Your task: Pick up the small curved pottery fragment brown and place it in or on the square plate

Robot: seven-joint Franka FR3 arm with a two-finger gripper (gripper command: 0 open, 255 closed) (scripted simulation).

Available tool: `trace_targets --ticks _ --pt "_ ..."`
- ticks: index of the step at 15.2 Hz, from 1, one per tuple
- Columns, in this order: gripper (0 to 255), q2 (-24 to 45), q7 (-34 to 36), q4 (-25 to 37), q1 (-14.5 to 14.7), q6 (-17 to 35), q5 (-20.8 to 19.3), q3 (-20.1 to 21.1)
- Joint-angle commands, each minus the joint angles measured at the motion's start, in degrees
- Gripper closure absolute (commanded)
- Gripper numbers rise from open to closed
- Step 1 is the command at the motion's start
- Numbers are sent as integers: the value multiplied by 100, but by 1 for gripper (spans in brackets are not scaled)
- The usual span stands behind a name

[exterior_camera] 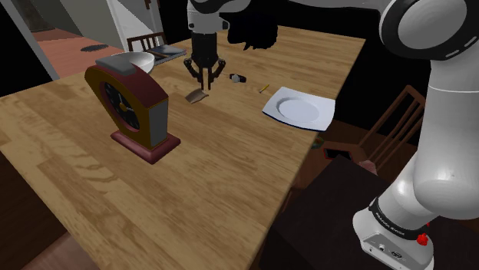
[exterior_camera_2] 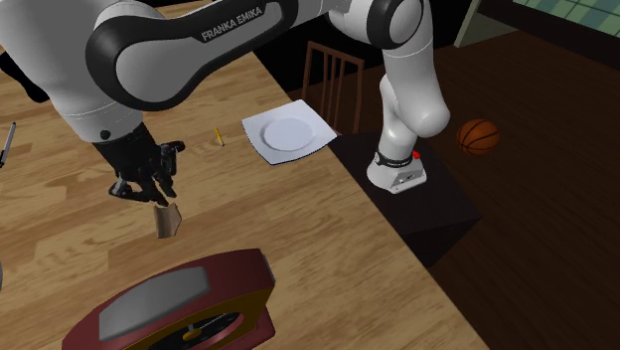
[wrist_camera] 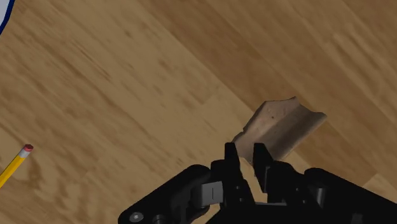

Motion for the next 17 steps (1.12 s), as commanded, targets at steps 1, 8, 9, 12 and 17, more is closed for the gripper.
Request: trace_targets --ticks 1,8,9,12,17 --pt "255 0 0 0 0 0 0 0" --pt "0 0 0 0 0 0 0 0" --pt "0 142 841 258 208 -169 -75 -64" --pt "0 765 2809 1323 749 -781 -200 -292" --pt "0 645 2801 748 731 -324 -180 -295"
